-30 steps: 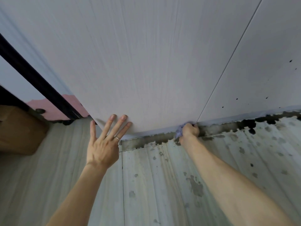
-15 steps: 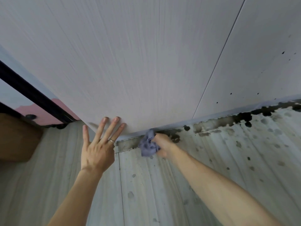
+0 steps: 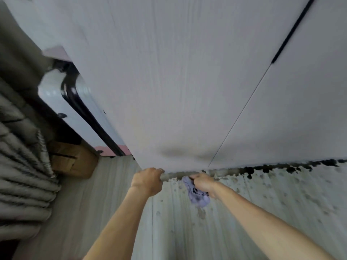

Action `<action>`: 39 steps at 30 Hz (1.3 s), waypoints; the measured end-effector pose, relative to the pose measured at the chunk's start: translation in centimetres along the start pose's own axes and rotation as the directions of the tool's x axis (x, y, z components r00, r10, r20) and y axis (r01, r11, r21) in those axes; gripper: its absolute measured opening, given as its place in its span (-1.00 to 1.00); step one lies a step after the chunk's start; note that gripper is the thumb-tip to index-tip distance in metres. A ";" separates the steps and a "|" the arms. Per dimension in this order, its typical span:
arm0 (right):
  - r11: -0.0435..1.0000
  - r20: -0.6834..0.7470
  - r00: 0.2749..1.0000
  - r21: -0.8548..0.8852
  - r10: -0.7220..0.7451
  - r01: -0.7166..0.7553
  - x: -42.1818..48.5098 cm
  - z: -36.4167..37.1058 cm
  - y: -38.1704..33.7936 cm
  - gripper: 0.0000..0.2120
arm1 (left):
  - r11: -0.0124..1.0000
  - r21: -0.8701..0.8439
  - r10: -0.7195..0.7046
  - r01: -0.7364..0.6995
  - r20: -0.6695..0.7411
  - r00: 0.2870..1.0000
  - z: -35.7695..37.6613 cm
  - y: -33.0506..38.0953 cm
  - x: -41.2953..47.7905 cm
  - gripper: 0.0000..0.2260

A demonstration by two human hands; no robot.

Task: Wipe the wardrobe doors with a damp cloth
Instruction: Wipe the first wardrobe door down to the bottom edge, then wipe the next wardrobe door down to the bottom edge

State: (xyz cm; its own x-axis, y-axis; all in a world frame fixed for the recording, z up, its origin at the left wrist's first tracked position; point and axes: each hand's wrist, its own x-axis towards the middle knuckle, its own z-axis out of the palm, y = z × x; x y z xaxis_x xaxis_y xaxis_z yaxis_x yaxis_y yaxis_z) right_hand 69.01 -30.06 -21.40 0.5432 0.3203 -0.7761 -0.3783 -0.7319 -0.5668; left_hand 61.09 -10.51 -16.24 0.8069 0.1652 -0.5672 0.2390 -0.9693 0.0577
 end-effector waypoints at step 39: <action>-0.012 -0.435 -0.706 -0.847 -0.558 0.531 -90.1 -52.2 -56.7 -0.41 | 0.970 0.187 0.141 -0.155 -0.953 -0.269 -93.4 30.1 -50.5 -0.43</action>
State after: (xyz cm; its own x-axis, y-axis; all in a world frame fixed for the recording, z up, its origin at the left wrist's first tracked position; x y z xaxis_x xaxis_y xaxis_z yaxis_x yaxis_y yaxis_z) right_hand 80.58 -48.85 95.07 0.1533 -0.0790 0.9850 0.9280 -0.3309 -0.1710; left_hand 77.97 -31.05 90.91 0.3309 -0.0075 0.9437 0.0052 -0.9999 -0.0098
